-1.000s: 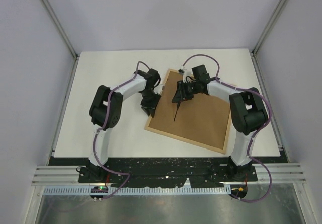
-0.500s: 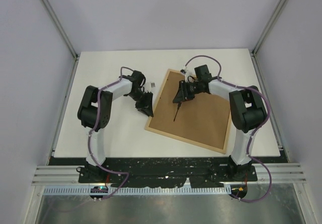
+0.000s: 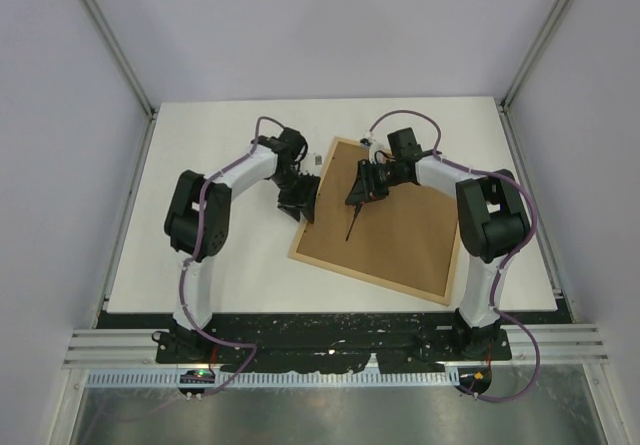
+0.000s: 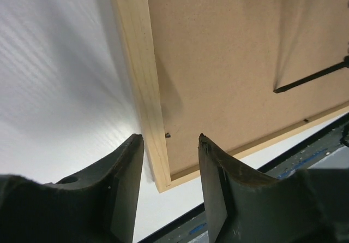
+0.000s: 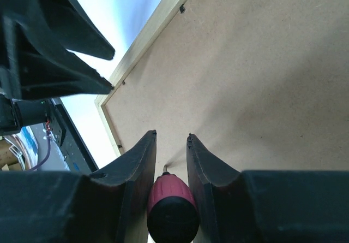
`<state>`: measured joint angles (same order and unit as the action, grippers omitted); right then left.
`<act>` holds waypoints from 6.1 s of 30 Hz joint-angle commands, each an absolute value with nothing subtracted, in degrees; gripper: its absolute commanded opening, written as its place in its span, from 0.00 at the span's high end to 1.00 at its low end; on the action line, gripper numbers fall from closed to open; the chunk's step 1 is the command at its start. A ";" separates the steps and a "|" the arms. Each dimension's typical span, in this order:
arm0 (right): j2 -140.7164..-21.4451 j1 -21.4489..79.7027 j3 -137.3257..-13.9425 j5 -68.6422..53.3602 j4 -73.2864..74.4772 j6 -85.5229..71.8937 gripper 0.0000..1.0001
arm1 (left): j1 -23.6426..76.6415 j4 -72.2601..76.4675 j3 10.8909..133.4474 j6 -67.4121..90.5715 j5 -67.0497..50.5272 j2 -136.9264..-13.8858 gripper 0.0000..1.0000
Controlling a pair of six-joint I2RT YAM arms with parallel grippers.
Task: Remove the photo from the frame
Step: Adjust the photo frame item on the photo frame, then adjust the screwdriver.
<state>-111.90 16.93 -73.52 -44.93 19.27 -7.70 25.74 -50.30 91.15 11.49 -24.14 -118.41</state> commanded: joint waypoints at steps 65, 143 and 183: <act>-114.87 21.01 -69.26 -40.96 16.17 -1.67 0.92 | 23.73 -40.61 83.15 16.35 -30.93 -116.02 1.00; -113.64 19.51 -71.54 -43.51 16.96 -1.50 0.92 | 33.32 -55.73 91.24 9.58 -18.80 -122.27 1.00; -104.16 12.13 -84.75 -66.36 -6.11 -37.94 0.92 | 23.99 -26.73 95.63 20.82 -62.39 -108.89 0.43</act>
